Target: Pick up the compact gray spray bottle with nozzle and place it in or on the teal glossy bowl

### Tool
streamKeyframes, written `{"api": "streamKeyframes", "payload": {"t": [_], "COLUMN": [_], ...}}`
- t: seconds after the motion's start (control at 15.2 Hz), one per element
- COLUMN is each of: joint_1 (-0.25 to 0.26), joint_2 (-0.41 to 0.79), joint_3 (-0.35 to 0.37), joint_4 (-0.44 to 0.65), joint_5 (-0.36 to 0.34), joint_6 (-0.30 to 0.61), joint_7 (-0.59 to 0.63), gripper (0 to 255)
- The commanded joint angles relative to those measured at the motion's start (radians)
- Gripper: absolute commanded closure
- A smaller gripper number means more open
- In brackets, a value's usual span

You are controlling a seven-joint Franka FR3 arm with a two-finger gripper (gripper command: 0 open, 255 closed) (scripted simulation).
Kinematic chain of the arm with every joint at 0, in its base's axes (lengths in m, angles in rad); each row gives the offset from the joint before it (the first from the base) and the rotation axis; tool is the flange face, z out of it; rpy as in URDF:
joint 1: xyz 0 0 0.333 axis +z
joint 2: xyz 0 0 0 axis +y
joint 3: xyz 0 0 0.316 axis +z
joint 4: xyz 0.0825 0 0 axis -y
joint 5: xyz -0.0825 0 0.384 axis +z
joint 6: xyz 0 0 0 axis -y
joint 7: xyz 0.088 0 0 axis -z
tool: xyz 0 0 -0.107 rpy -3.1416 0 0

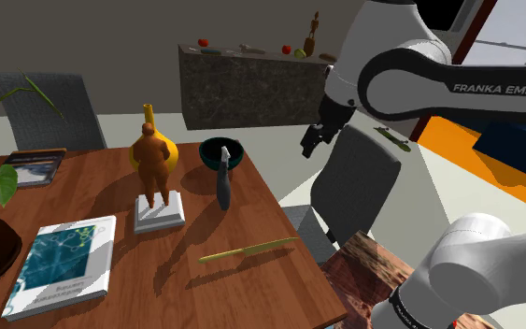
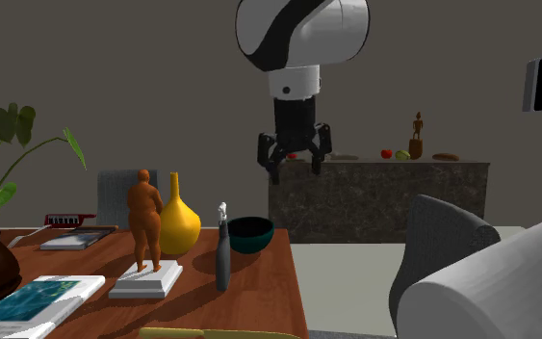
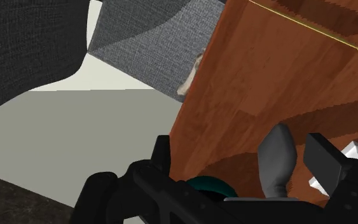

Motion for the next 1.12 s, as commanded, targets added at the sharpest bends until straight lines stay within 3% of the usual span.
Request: {"api": "streamKeyframes", "payload": {"t": [0.0,0.4,0.66,0.86,1.06], "joint_1": [-0.008,-0.054,-0.122,-0.204,-0.304], "joint_2": [0.040,0.198,0.339,0.458,0.592], "joint_3": [0.031,0.144,0.242,0.333,0.433], "joint_4": [-0.030,-0.071,-0.054,-0.016,0.048], "joint_5": [0.007,-0.007,-0.072,-0.177,-0.361], "joint_6": [0.094,0.356,0.517,0.619,0.688], "joint_7": [0.059,0.252,0.413,0.570,0.782], "gripper": [0,0,0,0,0]}}
